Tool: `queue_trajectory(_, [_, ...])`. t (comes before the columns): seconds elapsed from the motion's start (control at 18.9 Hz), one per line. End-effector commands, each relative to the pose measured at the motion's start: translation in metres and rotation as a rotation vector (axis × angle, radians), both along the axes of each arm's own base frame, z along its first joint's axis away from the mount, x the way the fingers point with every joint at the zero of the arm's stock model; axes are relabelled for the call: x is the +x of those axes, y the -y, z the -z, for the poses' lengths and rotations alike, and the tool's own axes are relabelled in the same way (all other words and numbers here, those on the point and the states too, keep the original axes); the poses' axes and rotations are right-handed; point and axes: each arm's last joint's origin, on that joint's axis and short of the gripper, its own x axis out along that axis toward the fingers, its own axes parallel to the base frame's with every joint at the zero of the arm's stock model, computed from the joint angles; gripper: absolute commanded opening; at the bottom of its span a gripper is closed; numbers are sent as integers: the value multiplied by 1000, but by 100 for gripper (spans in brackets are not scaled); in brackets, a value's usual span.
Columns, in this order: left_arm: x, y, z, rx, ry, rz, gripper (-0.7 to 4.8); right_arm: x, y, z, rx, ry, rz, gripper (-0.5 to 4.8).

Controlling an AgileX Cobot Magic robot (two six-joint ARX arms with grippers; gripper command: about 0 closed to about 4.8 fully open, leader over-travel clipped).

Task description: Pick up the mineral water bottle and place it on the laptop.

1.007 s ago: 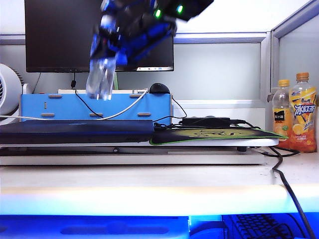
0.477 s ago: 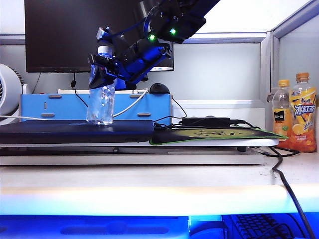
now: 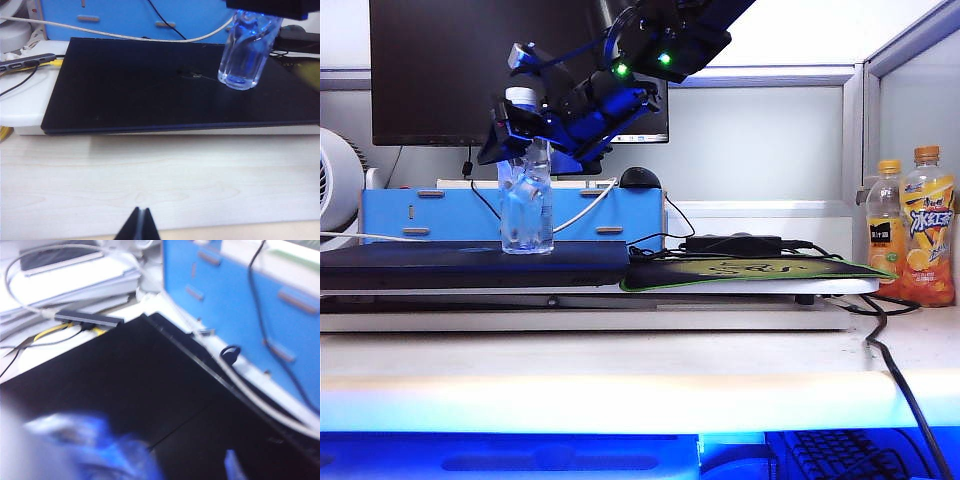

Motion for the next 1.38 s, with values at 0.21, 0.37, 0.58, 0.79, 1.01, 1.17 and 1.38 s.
queue_trajectory(0.21, [0, 0, 0, 0, -4, 6, -2, -9, 8, -54, 107, 191, 24, 479])
queue_trajectory(0.37, [0, 0, 0, 1, -4, 6, -2, -18, 18, -90, 159, 285, 94, 479])
queue_trajectory(0.58, [0, 0, 0, 0, -4, 6, -2, -47, 47, -166, 200, 463, 314, 110])
queue_trajectory(0.79, [0, 0, 0, 0, -4, 6, -2, -120, 106, -260, 241, 644, 458, -1])
queue_trajectory(1.01, [0, 0, 0, 0, -4, 6, -2, -209, 172, -317, 256, 677, 476, -1])
queue_trajectory(1.17, [0, 0, 0, 1, -4, 6, -2, -269, 217, -332, 225, 657, 502, -1])
queue_trajectory(1.38, [0, 0, 0, 0, -4, 6, -2, -333, 267, -334, 152, 655, 592, -1])
